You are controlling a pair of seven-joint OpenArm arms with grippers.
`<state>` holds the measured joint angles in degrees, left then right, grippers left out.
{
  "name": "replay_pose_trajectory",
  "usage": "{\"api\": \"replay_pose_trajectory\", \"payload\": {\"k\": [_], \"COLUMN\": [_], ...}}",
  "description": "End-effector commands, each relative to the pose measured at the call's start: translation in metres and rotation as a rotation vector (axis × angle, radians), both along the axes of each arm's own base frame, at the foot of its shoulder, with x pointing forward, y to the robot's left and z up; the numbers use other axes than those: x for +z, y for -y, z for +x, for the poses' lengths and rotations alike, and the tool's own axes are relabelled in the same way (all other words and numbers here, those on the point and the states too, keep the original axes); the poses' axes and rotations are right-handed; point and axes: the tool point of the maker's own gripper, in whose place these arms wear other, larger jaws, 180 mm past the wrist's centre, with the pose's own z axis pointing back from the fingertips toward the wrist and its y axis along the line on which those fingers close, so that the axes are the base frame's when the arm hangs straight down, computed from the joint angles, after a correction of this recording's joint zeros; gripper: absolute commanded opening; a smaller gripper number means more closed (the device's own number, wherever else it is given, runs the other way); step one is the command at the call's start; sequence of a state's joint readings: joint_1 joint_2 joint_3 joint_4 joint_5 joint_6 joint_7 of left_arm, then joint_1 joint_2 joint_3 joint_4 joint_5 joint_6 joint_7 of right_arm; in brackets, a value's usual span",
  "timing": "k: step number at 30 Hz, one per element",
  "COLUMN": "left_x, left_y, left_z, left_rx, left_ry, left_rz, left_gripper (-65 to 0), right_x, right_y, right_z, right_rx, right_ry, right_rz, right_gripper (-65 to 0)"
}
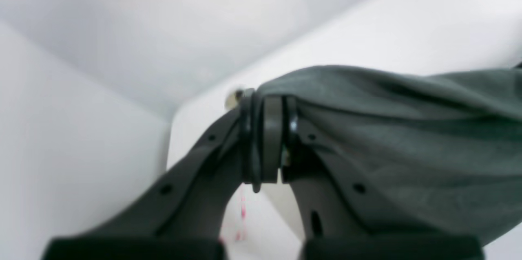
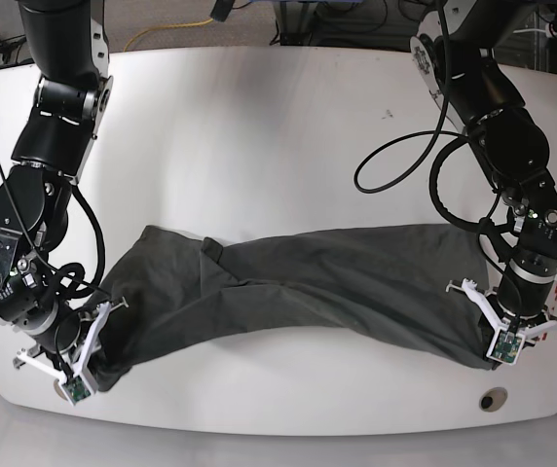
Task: Fold the T-shirt properly
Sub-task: 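Lift the shirt with both grippers and swing it away from the base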
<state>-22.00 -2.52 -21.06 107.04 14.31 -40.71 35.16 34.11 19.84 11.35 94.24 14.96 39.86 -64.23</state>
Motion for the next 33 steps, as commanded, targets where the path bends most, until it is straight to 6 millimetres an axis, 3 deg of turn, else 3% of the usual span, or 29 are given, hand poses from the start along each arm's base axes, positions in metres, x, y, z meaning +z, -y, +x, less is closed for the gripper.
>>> {"api": "replay_pose_trajectory", "payload": {"k": [1,12,17,19,22,25,27,33], "left_x": [0.039,0.133,0.176,0.202,0.218,0.226,0.22,0.179], "left_y": [-0.004,-0.031,-0.037,-0.041,-0.056,-0.069,-0.074,-0.075], "left_z": [0.007,0.018,0.023,0.023,0.021,0.02,0.02,0.018], "left_rx": [0.011,0.128,0.144,0.157,0.197,0.232,0.248,0.254], "left_ry": [0.102,0.227,0.293,0.33,0.335,0.314,0.287,0.2], "left_rz": [-0.002,0.012,-0.002,-0.011,0.0,0.003,0.006,0.05], "left_gripper": [-65.0,-65.0,-65.0,-65.0,-65.0,-65.0,-65.0,-65.0], "right_x": [0.034,0.13,0.172,0.194,0.21,0.218,0.217,0.159], "right_y": [0.007,0.007,0.005,0.006,0.018,0.027,0.033,0.055], "right_z": [0.018,0.06,0.066,0.065,0.06,0.053,0.048,0.038], "right_rx": [-0.016,-0.036,-0.036,-0.042,-0.063,-0.089,-0.107,-0.156], "right_ry": [0.071,0.19,0.252,0.291,0.321,0.336,0.337,0.243], "right_rz": [-0.03,-0.122,-0.135,-0.136,-0.143,-0.164,-0.162,-0.114], "right_gripper": [-65.0,-65.0,-65.0,-65.0,-65.0,-65.0,-65.0,-65.0]}}
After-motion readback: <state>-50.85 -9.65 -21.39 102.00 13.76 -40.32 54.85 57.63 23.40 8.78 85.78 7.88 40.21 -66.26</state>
